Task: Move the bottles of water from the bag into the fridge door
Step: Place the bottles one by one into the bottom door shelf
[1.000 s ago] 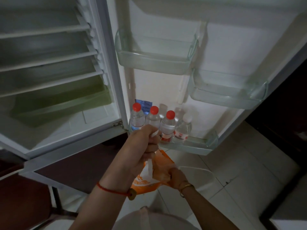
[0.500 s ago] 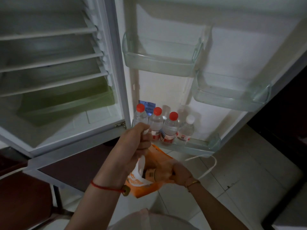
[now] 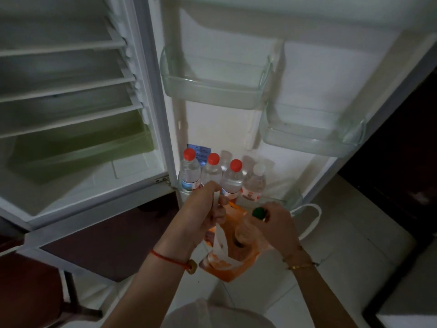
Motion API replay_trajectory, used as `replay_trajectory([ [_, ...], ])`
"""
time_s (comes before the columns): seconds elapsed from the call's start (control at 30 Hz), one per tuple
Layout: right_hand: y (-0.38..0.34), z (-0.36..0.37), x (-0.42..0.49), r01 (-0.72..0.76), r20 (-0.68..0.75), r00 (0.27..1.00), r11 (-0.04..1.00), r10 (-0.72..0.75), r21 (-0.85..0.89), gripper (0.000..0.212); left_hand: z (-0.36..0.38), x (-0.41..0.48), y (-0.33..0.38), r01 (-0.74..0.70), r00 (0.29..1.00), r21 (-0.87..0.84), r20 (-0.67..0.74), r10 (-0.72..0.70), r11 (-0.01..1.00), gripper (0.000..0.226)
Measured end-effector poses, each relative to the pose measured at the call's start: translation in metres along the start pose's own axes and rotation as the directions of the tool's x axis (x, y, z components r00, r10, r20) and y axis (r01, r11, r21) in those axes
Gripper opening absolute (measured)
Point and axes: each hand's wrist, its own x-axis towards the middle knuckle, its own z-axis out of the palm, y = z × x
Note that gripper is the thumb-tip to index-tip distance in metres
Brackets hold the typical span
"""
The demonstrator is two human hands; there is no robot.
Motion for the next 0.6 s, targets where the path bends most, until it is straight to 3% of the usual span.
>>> replay_trajectory([
  [0.17, -0.010, -0.061, -0.008, 0.032, -0.281, 0.960, 0.995, -0.005, 0.092, 0.025, 0.017, 0.014, -0.012, 0.051, 0.999, 0.037, 0.017, -0.052, 0.998, 0.012],
  [0.33, -0.022, -0.099, -0.006, 0.177, -0.458, 0.879, 0.982, -0.129, 0.064, 0.025, 0.025, 0.027, -0.018, 0.050, 0.999, 0.080, 0.004, -0.051, 0.996, 0.008],
  [0.43, -0.016, -0.102, 0.003, 0.219, -0.488, 0.856, 0.975, -0.173, 0.037, 0.023, 0.028, 0.032, -0.019, 0.059, 0.998, 0.085, -0.008, -0.058, 0.995, 0.012],
  [0.6, -0.005, -0.088, 0.024, 0.186, -0.427, 0.891, 0.982, -0.153, 0.038, 0.024, 0.030, 0.035, -0.019, 0.060, 0.998, 0.076, -0.030, -0.058, 0.995, 0.010],
])
